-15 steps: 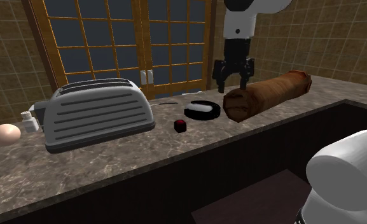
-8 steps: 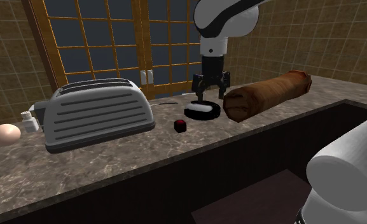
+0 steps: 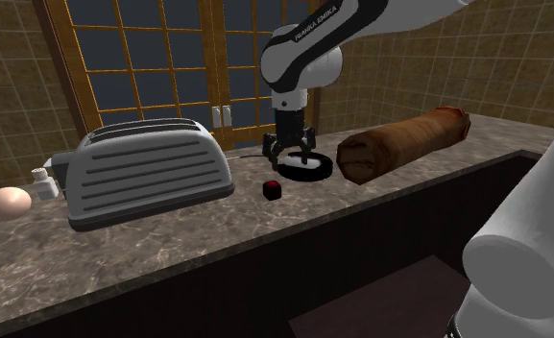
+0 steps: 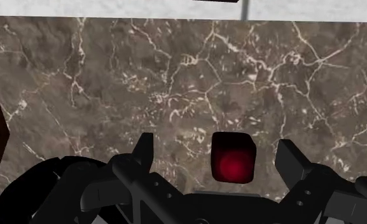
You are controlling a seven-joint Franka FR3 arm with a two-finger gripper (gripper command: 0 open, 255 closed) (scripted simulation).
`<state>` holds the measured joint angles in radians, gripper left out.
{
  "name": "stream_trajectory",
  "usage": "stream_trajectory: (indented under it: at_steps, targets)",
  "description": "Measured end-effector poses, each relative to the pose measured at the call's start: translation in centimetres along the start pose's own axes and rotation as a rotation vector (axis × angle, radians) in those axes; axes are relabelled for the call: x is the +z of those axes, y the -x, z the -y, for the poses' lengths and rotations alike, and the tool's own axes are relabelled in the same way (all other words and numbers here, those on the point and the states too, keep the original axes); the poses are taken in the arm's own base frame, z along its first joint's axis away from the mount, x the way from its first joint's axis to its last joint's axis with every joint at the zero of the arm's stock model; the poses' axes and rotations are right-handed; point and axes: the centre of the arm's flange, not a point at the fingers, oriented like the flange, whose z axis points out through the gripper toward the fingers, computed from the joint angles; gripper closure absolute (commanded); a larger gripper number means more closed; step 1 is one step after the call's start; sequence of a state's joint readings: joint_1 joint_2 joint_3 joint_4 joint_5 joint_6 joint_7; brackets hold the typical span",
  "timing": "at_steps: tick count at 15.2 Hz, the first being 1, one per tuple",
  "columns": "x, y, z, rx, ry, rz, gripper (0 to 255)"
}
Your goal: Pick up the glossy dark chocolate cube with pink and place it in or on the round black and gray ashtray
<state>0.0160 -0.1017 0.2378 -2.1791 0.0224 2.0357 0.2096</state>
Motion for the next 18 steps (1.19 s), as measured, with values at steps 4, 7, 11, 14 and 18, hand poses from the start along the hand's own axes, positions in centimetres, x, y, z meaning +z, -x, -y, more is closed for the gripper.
stream_trajectory:
  at_steps: [4,7,11,14,18]
  targets:
    - [2.7,-4.2,2.0,-0.004,0.007,-0.002,0]
    - [4.6,-6.7,3.1,-0.007,0.012,-0.002,0]
    - [6.8,-7.1,3.4,-0.008,0.013,-0.002,0]
    - [8.5,-7.0,3.4,-0.008,0.013,-0.002,0]
    - [9.2,-7.0,3.3,-0.008,0.013,-0.002,0]
